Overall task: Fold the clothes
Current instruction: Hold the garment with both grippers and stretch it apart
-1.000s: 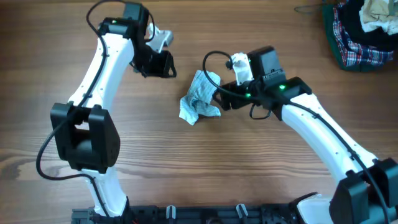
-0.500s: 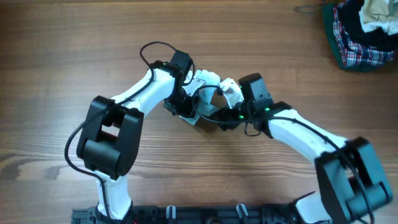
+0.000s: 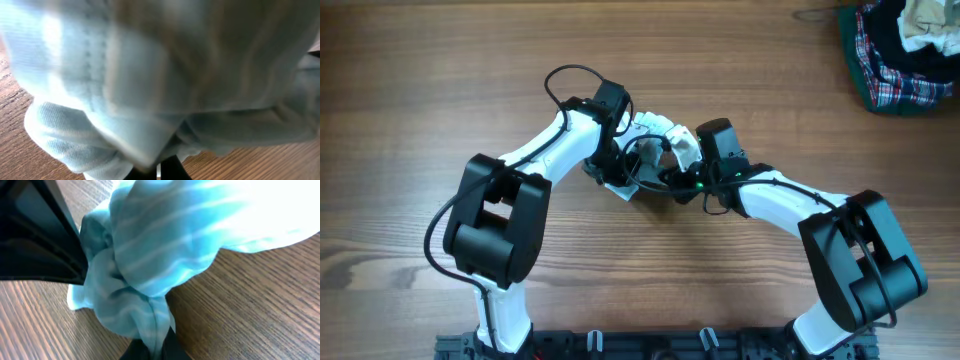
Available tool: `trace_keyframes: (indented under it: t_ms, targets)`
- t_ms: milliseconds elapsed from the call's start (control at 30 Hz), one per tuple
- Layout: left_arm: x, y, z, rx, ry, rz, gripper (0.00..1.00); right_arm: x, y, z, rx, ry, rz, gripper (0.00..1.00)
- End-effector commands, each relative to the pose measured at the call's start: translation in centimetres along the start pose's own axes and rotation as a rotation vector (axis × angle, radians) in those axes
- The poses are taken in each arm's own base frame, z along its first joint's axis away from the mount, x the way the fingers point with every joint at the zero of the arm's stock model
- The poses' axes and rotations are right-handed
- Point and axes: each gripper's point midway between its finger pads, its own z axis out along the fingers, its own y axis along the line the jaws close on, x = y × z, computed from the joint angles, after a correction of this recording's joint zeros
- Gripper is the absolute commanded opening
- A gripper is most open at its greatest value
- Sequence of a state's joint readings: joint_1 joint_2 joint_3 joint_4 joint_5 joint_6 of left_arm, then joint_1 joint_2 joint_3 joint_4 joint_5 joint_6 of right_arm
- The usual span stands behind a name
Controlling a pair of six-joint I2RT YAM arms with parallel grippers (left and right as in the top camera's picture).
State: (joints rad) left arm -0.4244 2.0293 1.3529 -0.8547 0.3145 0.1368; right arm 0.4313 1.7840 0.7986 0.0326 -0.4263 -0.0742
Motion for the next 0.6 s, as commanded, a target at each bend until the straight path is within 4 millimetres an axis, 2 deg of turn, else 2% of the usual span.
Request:
trace_keyframes:
  t_ms: [0,133,200,300,367,400,500,567]
  targets:
    - [0.1,0.2,0.1,-0.006,-0.001,0.002,0.04,-0.3,0.2,0.2,-0.022,-0.006,0.066,0.04]
    - [-0.2,0.8,0.0,-0.041,-0.015,-0.047,0.04,-2.9,-1.0,-2.4,0.007,-0.091,0.161,0.04]
    - [-0.6,1.2,-0.1,-0.042,-0.034,-0.093,0.04,-4.3,-2.2,-4.9,0.05,-0.146,0.225,0.04]
    - [-1.0,1.9,-0.3,-0.042,-0.055,-0.139,0.04,-5.0,-3.9,-7.8,0.128,-0.189,0.27,0.04]
    - [-1.0,2.0,-0.3,-0.042,-0.052,-0.146,0.04,-4.2,-5.0,-8.3,0.185,-0.168,0.299,0.04]
    - [-0.3,1.9,-0.4,-0.041,-0.025,-0.153,0.04,-3.6,-5.4,-8.2,0.208,-0.148,0.31,0.04]
    - [1.7,1.4,-0.3,-0.04,0.055,-0.168,0.04,-3.7,-5.4,-8.2,0.208,-0.151,0.309,0.04]
    - [1.8,1.6,-0.3,-0.045,0.059,-0.172,0.04,-3.6,-5.4,-8.2,0.208,-0.15,0.309,0.04]
